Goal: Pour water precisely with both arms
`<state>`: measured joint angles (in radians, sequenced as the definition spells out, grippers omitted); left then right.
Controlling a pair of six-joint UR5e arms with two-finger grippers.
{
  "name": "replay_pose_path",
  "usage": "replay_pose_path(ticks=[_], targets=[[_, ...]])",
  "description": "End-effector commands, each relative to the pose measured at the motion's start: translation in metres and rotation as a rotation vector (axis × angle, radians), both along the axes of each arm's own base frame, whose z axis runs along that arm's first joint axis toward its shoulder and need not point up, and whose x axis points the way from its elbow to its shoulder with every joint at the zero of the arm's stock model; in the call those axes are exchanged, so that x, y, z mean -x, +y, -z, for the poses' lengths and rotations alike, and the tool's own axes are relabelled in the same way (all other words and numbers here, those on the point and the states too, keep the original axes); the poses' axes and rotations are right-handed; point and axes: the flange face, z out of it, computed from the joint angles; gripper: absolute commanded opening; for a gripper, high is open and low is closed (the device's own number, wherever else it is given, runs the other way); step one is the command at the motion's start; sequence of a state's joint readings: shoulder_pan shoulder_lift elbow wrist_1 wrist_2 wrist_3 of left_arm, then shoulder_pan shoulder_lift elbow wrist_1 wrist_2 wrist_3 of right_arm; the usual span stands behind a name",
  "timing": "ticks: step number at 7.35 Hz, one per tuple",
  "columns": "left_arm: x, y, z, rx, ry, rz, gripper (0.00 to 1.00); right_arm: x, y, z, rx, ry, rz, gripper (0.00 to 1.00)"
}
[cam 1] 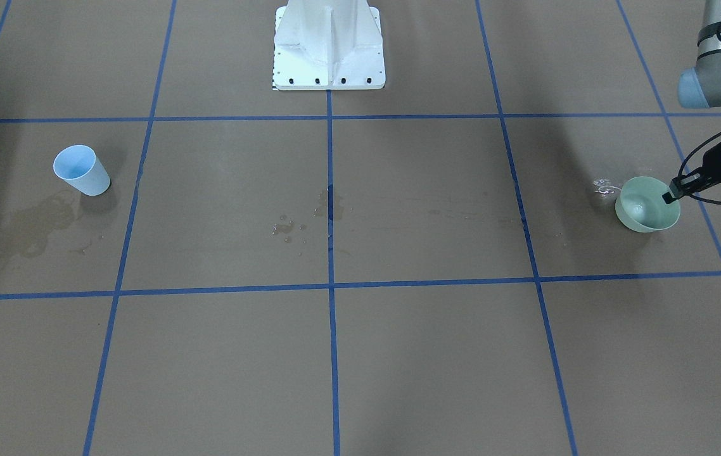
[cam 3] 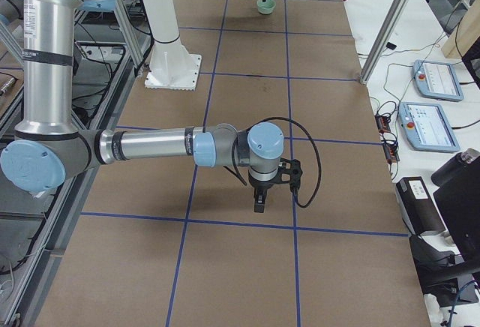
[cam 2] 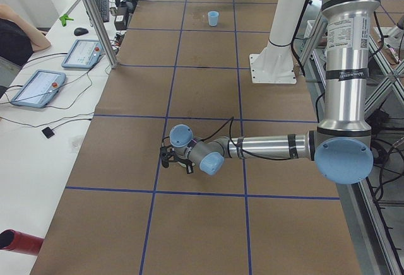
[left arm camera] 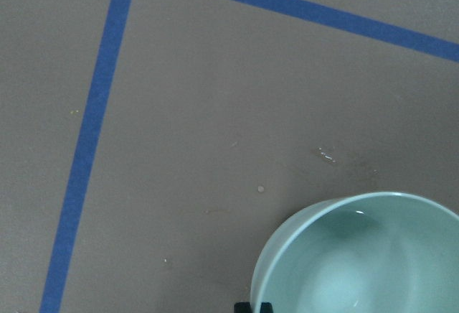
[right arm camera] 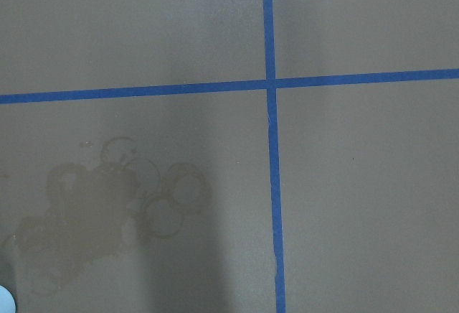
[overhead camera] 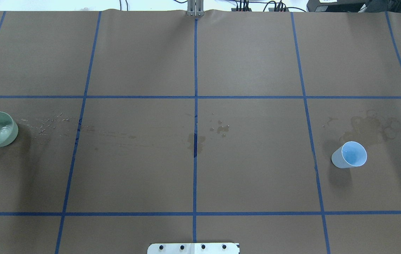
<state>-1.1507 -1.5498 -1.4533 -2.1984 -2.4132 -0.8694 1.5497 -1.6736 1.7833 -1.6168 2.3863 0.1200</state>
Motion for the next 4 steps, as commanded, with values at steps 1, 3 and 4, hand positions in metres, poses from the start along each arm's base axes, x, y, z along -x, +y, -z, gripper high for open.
replay_pose_path(ticks=[1,3,4], targets=[[-0.003,-0.055,0.077,0.028,0.021,0.026,0.00,-0.002,0.000,0.000,-0.001,0.001,-0.004,0.99],[-0.019,-0.096,0.185,0.079,0.000,0.036,0.00,-0.003,0.000,0.001,-0.004,-0.001,-0.004,0.99],[-0.034,-0.118,0.242,0.136,0.010,0.090,0.00,-0.003,0.000,0.002,-0.005,0.001,-0.005,0.99]])
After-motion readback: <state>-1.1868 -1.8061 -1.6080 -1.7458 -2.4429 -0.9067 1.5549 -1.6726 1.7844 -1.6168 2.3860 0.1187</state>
